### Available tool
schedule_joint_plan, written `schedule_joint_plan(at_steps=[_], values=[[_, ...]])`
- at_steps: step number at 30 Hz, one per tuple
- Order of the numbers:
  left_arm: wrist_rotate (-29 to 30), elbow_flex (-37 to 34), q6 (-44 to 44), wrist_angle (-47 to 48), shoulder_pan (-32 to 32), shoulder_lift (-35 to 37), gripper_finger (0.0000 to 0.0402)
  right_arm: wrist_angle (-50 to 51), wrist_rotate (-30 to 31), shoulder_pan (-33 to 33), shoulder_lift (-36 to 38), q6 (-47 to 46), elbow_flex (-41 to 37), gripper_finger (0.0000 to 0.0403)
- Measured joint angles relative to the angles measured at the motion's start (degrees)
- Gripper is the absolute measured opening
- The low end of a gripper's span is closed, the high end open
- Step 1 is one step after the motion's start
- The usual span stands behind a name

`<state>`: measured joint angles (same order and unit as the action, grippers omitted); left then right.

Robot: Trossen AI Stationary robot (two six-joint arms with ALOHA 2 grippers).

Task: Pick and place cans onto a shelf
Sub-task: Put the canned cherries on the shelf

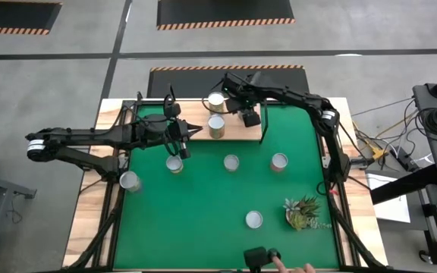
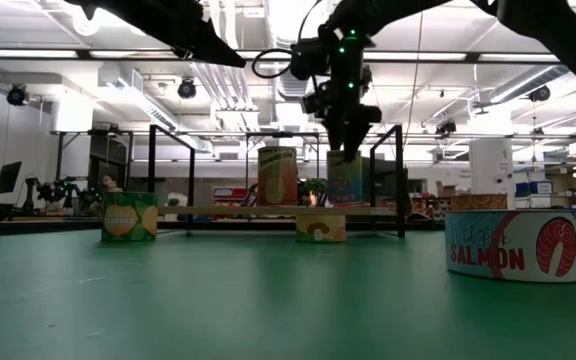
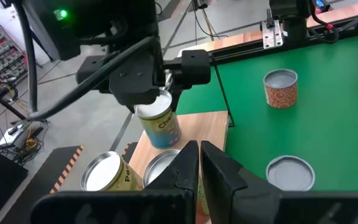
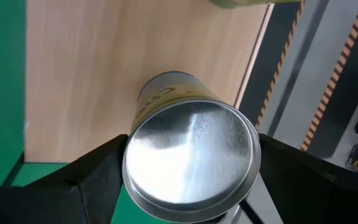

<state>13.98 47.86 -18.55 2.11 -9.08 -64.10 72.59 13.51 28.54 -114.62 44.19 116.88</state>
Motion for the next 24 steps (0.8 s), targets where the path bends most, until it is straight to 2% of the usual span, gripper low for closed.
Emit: schedule_joint_plan(at_steps=[24], values=[[0.0,0.0,-0.3,0.0,0.0,0.0,0.0000,-4.1,0.2,2.0,-0.7,1.9,-0.2,0.0340]])
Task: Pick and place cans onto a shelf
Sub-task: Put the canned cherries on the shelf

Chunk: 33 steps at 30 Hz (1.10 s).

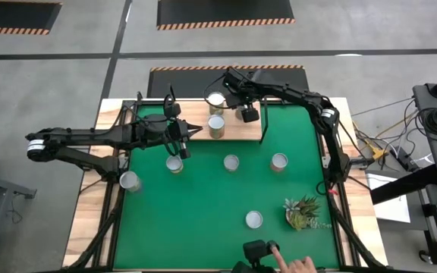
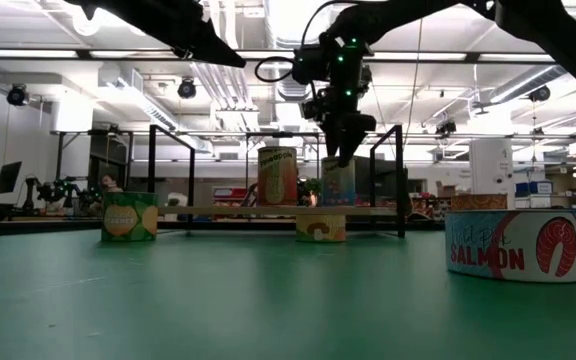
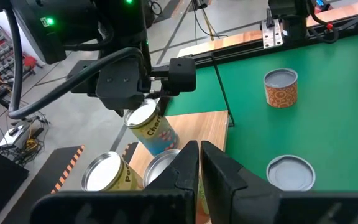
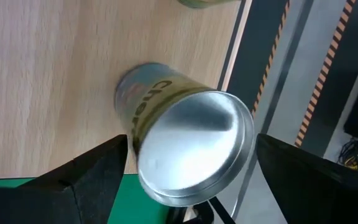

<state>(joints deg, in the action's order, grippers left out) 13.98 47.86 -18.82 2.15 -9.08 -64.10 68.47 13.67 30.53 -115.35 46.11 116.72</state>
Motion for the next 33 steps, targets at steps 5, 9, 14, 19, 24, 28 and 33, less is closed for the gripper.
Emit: schedule_joint_plan(at_steps=[5,9,14,19,24,28,33], values=[[0.0,0.0,0.0,0.0,0.0,0.0,0.0000,0.0,0.0,0.0,0.0,0.0,0.0,0.0340],[0.0,0.0,0.0,0.0,0.0,0.0,0.0000,0.2,2.0,-0.4,0.6,-1.7,0.0,0.0340],[0.0,0.0,-0.2,0.0,0.0,0.0,0.0000,2.6,2.4,-2.0,2.8,-4.8,0.6,0.0341],[0.0,0.0,-0.2,0.0,0.0,0.0,0.0000,2.7,2.1,-2.9,4.7,-11.5,0.8,0.0330],[0.0,0.0,-0.2,0.0,0.0,0.0,0.0000,2.4,0.7,-1.3,4.7,-16.0,0.1,0.0248],[0.0,0.0,-0.2,0.0,0.0,0.0,0.0000,0.9,0.3,0.2,4.6,-17.0,-1.3,0.0148],[0.0,0.0,-0.2,0.0,0.0,0.0,0.0000,-0.4,-0.8,1.4,4.5,-16.9,-4.0,0.0035]])
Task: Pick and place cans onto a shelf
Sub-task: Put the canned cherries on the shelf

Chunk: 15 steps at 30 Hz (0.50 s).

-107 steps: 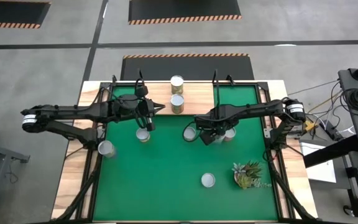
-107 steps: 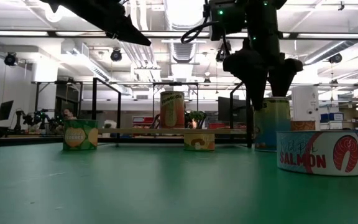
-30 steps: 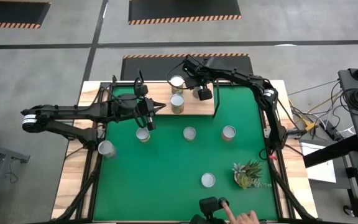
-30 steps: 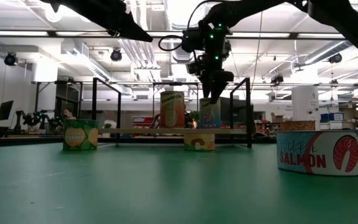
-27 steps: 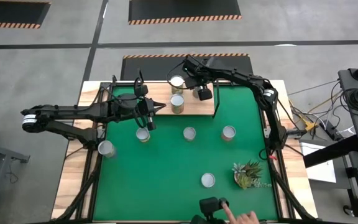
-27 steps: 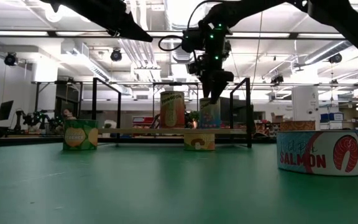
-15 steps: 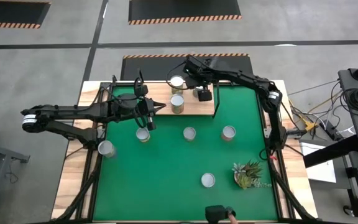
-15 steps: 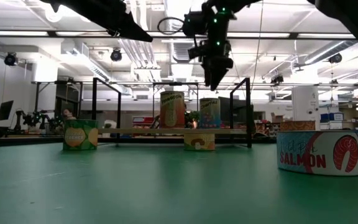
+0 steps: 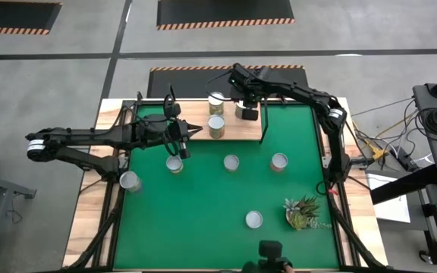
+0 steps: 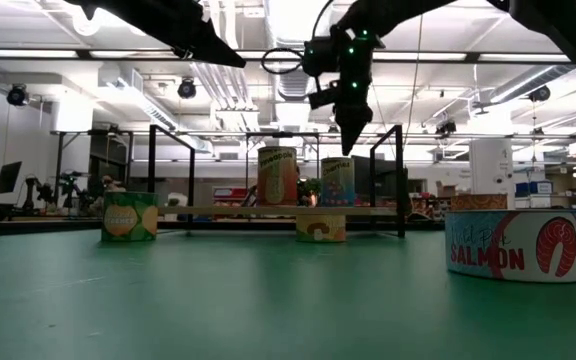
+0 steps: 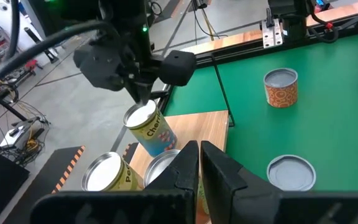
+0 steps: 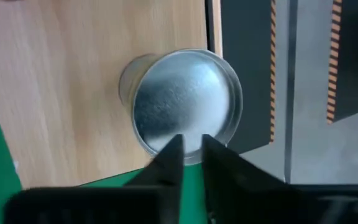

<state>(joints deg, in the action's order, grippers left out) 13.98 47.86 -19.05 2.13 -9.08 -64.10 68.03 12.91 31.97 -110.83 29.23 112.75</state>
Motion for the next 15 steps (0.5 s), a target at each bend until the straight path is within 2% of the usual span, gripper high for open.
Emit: schedule_joint_plan(at_steps=[2,10,15], values=[[0.0,0.0,0.0,0.0,0.0,0.0,0.0000,-1.2,0.1,0.1,0.0,0.2,-1.1,0.0017],[0.0,0.0,0.0,0.0,0.0,0.0,0.0000,-3.6,1.1,0.2,0.0,3.2,-3.7,0.0009],[0.0,0.0,-0.4,0.0,0.0,0.0,0.0000,-3.8,4.1,0.6,0.0,6.0,-3.6,0.0009]])
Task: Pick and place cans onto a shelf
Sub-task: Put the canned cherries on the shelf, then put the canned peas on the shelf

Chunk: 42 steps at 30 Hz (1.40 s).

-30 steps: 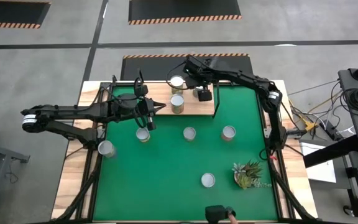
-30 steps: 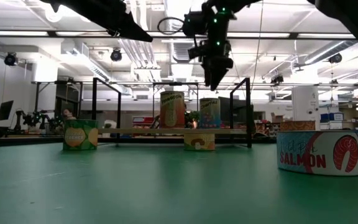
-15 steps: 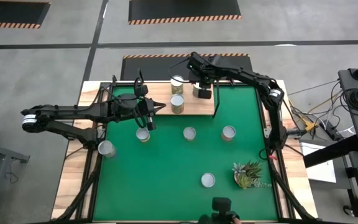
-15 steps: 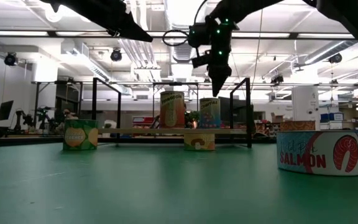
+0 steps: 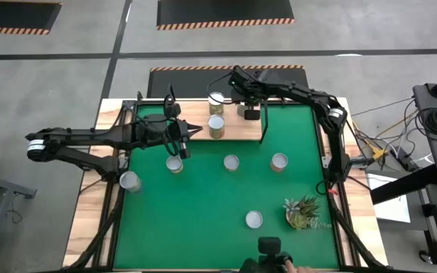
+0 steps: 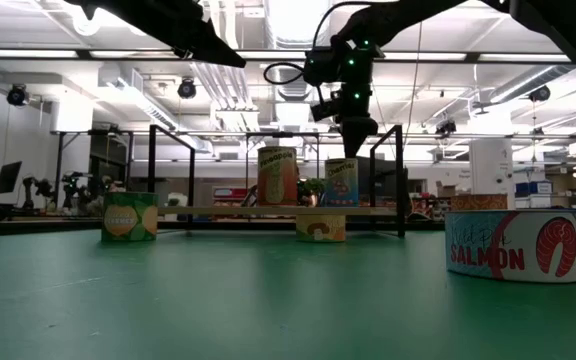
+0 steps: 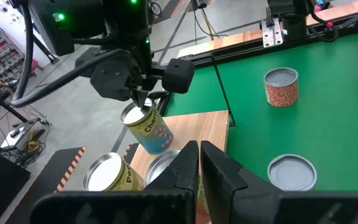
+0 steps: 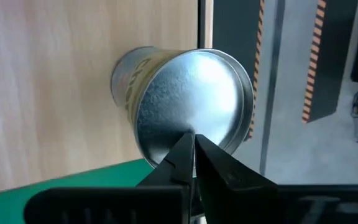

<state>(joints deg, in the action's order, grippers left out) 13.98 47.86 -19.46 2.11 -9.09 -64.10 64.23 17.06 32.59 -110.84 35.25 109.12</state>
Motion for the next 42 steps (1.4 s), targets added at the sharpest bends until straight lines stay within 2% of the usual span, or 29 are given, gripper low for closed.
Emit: schedule_joint_plan(at_steps=[7,12,33,37,42], values=[[0.0,0.0,0.0,0.0,0.0,0.0,0.0000,-0.5,-0.2,0.1,0.0,1.2,1.4,0.0009],[0.0,0.0,0.0,0.0,0.0,0.0,0.0000,-0.7,-6.1,0.1,0.0,-0.8,0.9,0.0009],[0.0,0.0,0.0,0.0,0.0,0.0,0.0000,-0.7,-2.3,-0.9,1.0,1.7,1.1,0.0009],[0.0,0.0,1.5,0.4,0.5,0.0,0.0000,0.0,-6.9,-4.0,5.6,-3.4,2.1,0.0009],[0.0,0.1,5.3,4.5,4.4,0.1,0.0000,-1.3,-14.0,-11.0,12.0,-12.7,-1.4,0.0009]])
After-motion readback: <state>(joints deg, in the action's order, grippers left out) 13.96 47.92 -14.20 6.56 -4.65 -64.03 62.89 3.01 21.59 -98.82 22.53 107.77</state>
